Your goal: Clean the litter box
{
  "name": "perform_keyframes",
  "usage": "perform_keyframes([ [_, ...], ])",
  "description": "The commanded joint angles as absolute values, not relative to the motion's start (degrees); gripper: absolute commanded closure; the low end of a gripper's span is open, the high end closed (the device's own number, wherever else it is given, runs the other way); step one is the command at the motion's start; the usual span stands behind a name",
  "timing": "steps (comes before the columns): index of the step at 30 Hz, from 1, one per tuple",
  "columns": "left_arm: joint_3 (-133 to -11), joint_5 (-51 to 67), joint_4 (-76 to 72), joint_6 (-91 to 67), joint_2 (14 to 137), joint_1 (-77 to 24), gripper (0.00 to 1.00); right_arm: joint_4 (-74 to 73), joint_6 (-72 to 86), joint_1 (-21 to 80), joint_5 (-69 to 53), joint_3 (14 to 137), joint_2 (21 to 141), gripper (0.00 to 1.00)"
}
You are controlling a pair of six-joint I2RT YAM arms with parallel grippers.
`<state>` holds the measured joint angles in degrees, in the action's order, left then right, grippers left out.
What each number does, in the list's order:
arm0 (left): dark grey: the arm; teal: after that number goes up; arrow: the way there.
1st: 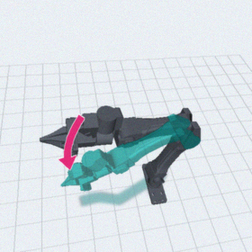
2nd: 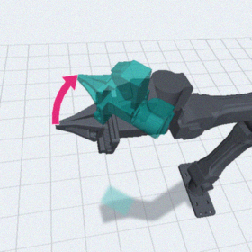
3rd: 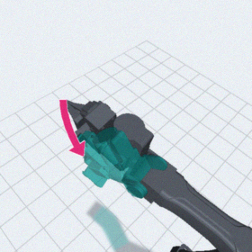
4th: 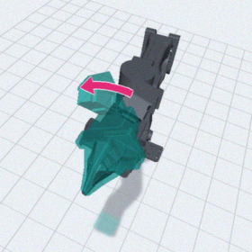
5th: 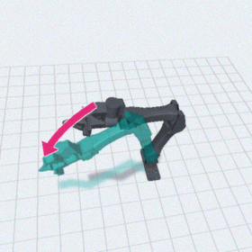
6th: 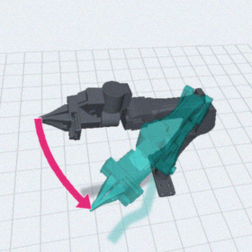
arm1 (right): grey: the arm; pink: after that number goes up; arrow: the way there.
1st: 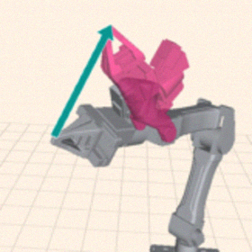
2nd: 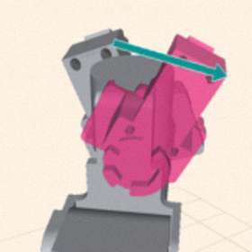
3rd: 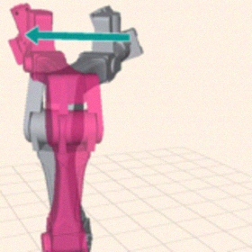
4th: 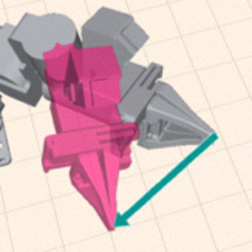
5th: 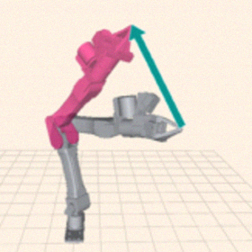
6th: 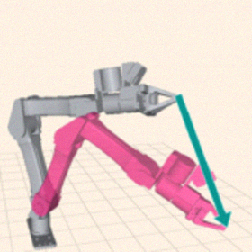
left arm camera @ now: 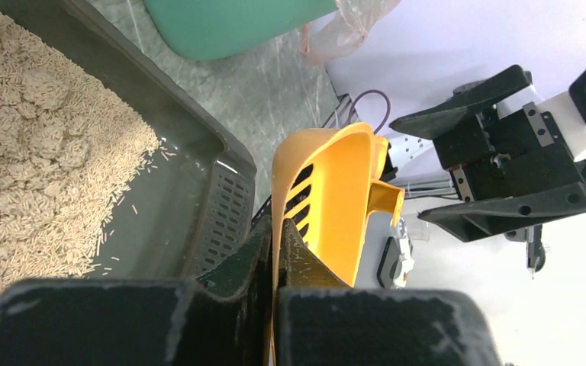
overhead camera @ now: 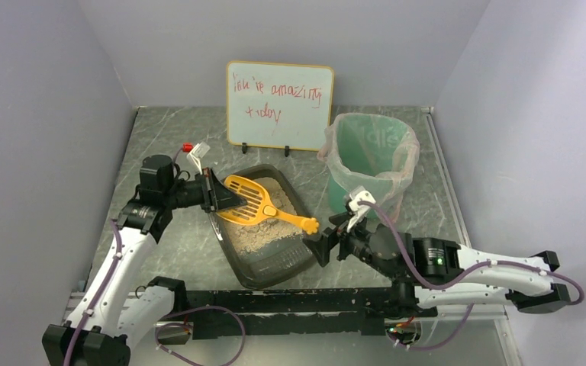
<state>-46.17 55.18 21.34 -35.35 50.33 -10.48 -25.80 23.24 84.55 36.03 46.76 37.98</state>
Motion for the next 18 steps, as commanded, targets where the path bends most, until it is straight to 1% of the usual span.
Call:
perform_keyframes([
  [1, -45.7, 57.8, 14.7, -38.5, 48.4, -9.4, 0.95, -20.9, 27.9, 75.4, 28.6, 50.1, 40.5, 0.07],
  [3, -45.7, 57.2, 14.5, -38.7, 48.0, -9.1, 0.95, -19.7, 28.5, 64.3, 16.9, 51.4, 43.4, 0.08],
  [5, -45.4, 57.2, 13.7, -39.6, 47.6, -8.8, 0.95, -17.4, 29.6, 51.6, 0.7, 51.8, 46.3, 0.11],
  [7, -44.6, 56.9, 12.3, -40.9, 46.9, -8.5, 0.95, -13.7, 31.4, 42.9, -11.5, 51.7, 48.1, 0.12],
  [8, -44.2, 56.7, 11.5, -41.4, 46.6, -8.3, 0.95, -11.9, 32.2, 40.5, -15.6, 51.4, 48.3, 0.12],
  [10, -43.1, 56.4, 9.1, -43.3, 46.1, -8.1, 0.95, -8.8, 33.8, 38.1, -21.1, 50.7, 47.9, 0.11],
  [13, -41.5, 57.0, 4.5, -46.3, 45.5, -8.0, 0.95, -3.2, 38.2, 37.4, -27.1, 48.0, 45.8, 0.11],
  [18, -41.0, 57.8, 1.8, -48.2, 45.1, -8.0, 0.95, 4.6, 46.7, 36.9, -29.7, 41.6, 40.2, 0.11],
])
